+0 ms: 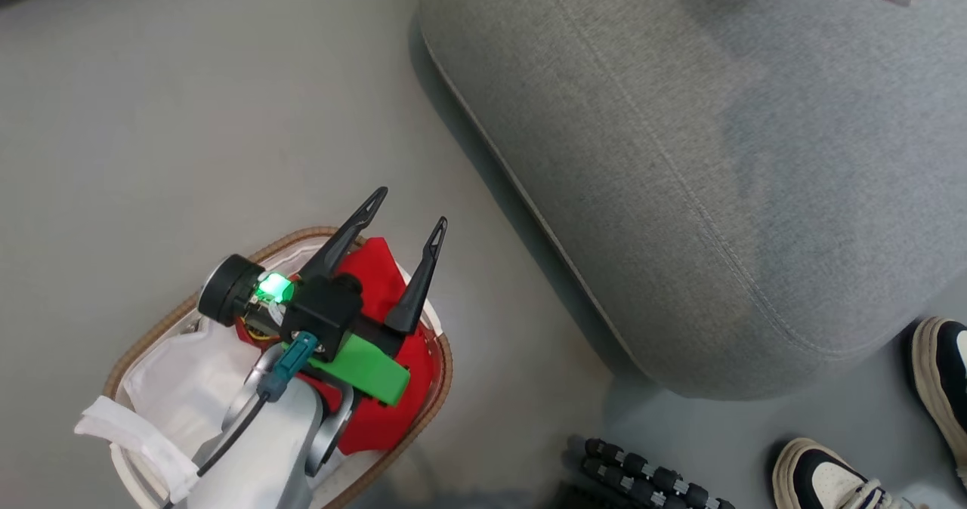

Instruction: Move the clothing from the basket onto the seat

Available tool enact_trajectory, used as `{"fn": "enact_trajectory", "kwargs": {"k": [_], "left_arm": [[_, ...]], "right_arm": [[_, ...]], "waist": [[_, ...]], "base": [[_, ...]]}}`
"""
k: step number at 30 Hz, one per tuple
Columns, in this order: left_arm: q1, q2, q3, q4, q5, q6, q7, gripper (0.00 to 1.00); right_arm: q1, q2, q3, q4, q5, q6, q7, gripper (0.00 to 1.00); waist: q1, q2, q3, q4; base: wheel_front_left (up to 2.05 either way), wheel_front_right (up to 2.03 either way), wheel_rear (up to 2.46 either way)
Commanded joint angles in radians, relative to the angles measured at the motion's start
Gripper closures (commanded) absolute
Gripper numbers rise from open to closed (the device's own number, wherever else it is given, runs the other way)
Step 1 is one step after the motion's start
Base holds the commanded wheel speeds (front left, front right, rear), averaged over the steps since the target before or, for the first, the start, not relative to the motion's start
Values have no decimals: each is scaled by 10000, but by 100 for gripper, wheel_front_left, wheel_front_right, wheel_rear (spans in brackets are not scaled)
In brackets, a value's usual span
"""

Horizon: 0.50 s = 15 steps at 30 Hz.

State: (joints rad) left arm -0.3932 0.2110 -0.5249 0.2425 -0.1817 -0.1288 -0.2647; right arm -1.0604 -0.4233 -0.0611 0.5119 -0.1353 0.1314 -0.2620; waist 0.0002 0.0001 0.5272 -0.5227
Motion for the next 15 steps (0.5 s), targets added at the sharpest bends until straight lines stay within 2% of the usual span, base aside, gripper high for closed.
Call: {"fn": "enact_trajectory", "kwargs": {"k": [1, 4, 7, 15], "left_arm": [[-261, 189, -53, -87, 91, -29, 5, 0], [-538, 283, -161, -285, 133, -29, 5, 0], [-743, 331, -205, -396, 133, -29, 5, 0], [-1011, 268, -409, -386, 52, -30, 5, 0]], "right_arm": [[-346, -42, -225, 236, -242, -14, -47, 100], [-766, -43, -830, 720, -708, -14, -45, 100], [-936, 245, -1595, 1275, -1167, -14, -47, 100], [240, 1162, -3236, 2537, -2017, -14, -34, 100]], "waist": [[-2, -1, 1054, 689], [-2, -1, 1483, 928], [-2, -1, 1808, 1137], [-2, -1, 1985, 1497]], "base": [[0, 0, 0], [0, 0, 0], [0, 0, 0], [0, 0, 0]]}}
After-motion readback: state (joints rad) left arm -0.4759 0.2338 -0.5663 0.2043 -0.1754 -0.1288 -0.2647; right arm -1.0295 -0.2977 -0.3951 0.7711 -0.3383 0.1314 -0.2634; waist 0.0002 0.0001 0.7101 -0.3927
